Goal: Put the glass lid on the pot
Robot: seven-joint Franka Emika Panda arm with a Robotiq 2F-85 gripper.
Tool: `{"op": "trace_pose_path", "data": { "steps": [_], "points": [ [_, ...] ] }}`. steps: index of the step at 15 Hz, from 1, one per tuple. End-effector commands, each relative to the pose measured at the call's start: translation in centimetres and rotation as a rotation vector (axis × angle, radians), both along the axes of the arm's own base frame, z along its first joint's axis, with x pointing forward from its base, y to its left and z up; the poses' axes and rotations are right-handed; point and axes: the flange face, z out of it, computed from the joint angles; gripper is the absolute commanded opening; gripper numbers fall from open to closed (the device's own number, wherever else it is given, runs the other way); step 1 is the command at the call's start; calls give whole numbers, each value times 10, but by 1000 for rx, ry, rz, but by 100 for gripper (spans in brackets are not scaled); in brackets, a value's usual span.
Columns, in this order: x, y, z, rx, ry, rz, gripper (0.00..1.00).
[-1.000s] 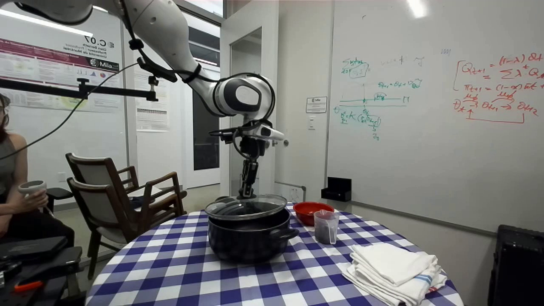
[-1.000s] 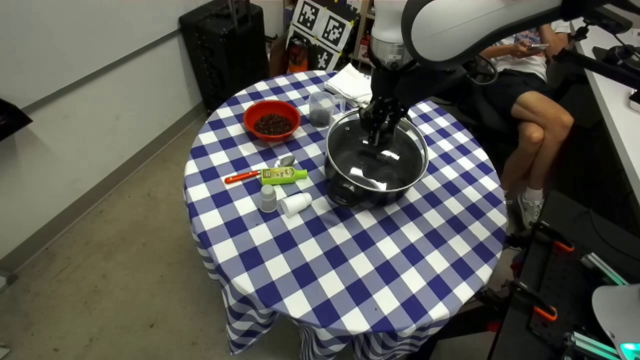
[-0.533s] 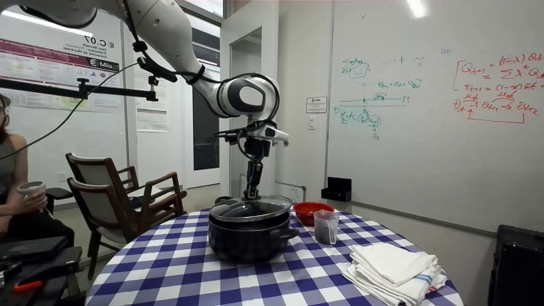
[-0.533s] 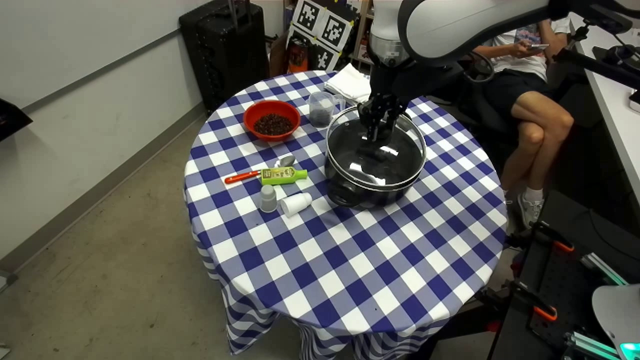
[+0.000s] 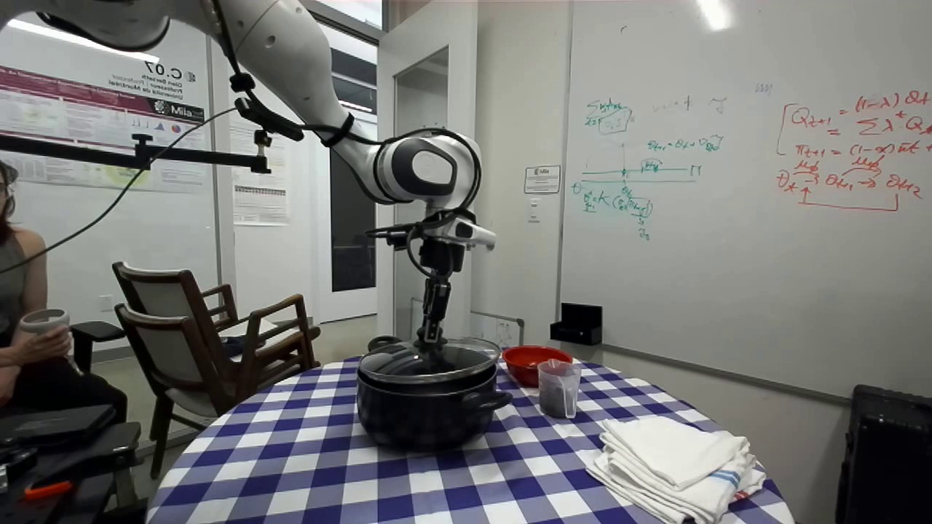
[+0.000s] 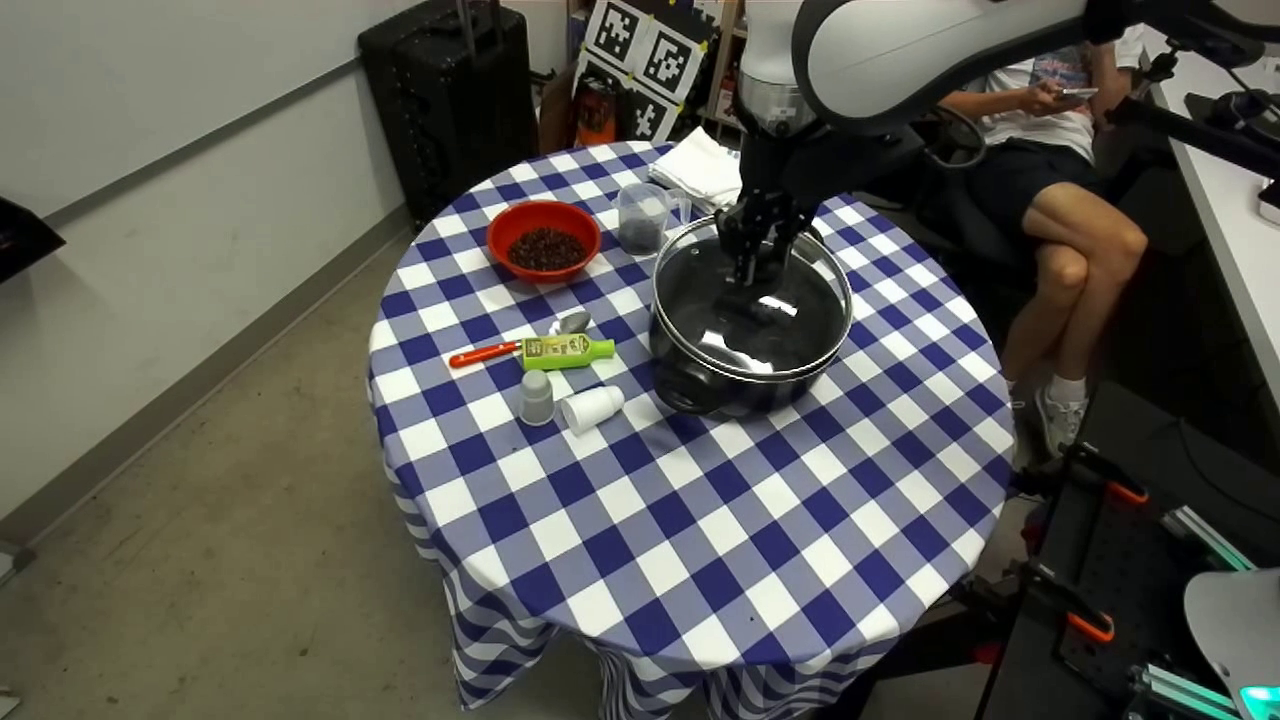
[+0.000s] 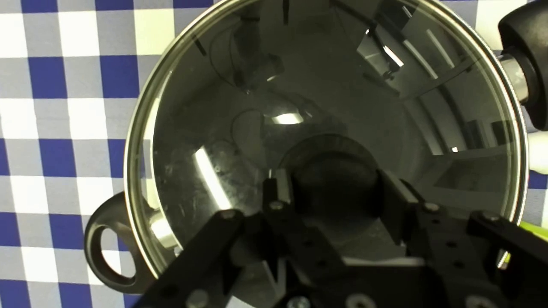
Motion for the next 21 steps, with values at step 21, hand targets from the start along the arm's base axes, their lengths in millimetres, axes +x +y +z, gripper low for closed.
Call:
{"op": "trace_pose_path", "data": {
  "steps": [21],
  "points": [
    [-1,-19,7,47,7,-56,25]
  ]
}}
